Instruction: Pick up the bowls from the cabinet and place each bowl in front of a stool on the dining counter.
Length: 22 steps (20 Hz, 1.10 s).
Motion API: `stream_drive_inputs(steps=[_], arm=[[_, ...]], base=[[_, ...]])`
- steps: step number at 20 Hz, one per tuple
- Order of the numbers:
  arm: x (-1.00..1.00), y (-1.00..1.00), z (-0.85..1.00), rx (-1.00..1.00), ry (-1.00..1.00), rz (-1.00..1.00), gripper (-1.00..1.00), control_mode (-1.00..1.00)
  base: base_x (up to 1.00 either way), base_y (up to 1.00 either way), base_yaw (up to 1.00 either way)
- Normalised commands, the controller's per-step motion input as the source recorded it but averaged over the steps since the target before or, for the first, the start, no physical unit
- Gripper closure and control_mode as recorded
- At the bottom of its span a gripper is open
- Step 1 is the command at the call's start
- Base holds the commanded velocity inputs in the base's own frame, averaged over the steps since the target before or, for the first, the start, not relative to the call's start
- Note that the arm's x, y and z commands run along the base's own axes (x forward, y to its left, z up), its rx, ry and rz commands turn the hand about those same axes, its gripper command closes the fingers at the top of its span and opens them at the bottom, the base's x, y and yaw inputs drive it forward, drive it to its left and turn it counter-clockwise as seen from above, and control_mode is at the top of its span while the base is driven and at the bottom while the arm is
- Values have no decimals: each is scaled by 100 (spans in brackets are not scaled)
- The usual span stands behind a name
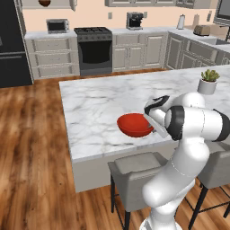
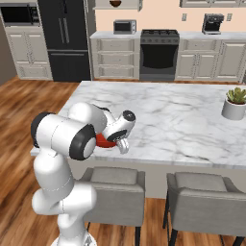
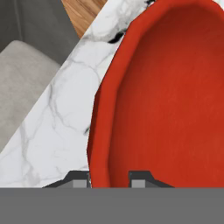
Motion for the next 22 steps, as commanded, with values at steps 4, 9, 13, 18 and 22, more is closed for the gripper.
stream_drive_inputs(steps=[4, 9, 13, 18, 22], arm=[[1, 0, -10, 0, 0, 4, 100, -100], [3, 0, -1, 0, 0, 3, 100, -100], [0, 0, 0, 0, 0, 0, -100, -100], [0, 0, 3, -2, 0, 0, -100, -100], [-5, 2, 40, -13, 0, 0, -100, -100]], base=[[0, 0, 0], [0, 0, 0], [0, 0, 0], [0, 0, 0], [0, 0, 0]])
